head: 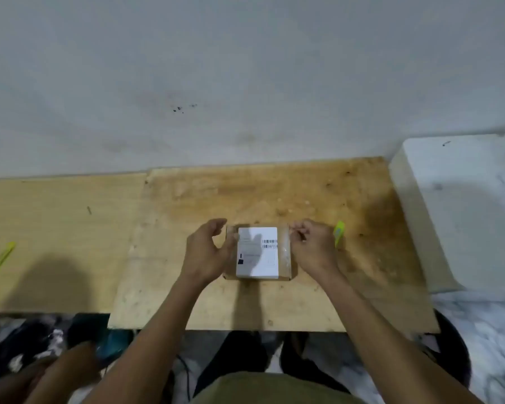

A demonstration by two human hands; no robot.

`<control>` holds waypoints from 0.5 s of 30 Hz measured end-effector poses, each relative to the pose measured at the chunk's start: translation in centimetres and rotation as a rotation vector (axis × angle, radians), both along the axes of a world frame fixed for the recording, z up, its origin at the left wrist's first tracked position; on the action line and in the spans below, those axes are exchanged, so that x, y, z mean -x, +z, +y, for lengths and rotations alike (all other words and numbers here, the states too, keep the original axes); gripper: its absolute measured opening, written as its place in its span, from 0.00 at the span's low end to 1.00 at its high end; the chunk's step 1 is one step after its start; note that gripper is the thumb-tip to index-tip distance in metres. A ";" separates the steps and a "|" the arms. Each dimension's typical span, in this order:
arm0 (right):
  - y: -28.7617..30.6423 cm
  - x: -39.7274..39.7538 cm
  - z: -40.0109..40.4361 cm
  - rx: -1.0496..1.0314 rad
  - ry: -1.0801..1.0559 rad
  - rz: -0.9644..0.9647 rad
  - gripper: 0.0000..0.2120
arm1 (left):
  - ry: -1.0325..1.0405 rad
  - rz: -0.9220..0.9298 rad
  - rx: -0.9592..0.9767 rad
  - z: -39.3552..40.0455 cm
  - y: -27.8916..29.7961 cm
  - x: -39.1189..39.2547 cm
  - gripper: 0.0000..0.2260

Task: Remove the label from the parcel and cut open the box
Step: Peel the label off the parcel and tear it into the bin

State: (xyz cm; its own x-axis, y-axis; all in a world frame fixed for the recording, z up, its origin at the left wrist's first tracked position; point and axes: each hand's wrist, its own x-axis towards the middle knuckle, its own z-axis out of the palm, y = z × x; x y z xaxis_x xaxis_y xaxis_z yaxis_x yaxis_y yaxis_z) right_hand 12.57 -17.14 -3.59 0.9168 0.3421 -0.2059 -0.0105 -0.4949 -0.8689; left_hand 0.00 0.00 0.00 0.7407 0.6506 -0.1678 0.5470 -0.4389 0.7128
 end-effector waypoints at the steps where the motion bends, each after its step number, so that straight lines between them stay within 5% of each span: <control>1: -1.0 -0.1 0.5 0.007 0.019 0.016 0.06 | -0.030 0.040 -0.034 0.2 -0.6 -0.3 0.23; 7: -4.2 -0.2 3.0 0.177 0.043 -0.032 0.19 | -0.389 0.296 -0.143 1.2 -4.2 -2.0 0.42; 11: -4.8 -0.5 4.2 0.294 0.035 -0.017 0.02 | -0.560 0.487 -0.181 2.1 -5.6 -3.4 0.58; 15: -5.3 -0.6 4.8 0.414 0.028 -0.085 0.07 | -0.659 0.543 -0.141 3.3 -7.5 -3.8 0.64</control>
State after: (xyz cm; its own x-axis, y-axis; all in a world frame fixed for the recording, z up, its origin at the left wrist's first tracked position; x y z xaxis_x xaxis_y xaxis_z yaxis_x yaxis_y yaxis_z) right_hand 13.13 -12.37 -8.85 0.9282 0.2711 -0.2548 0.0712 -0.8017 -0.5935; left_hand 3.76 3.27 -7.48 0.8147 0.1584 -0.5578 0.3992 -0.8509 0.3415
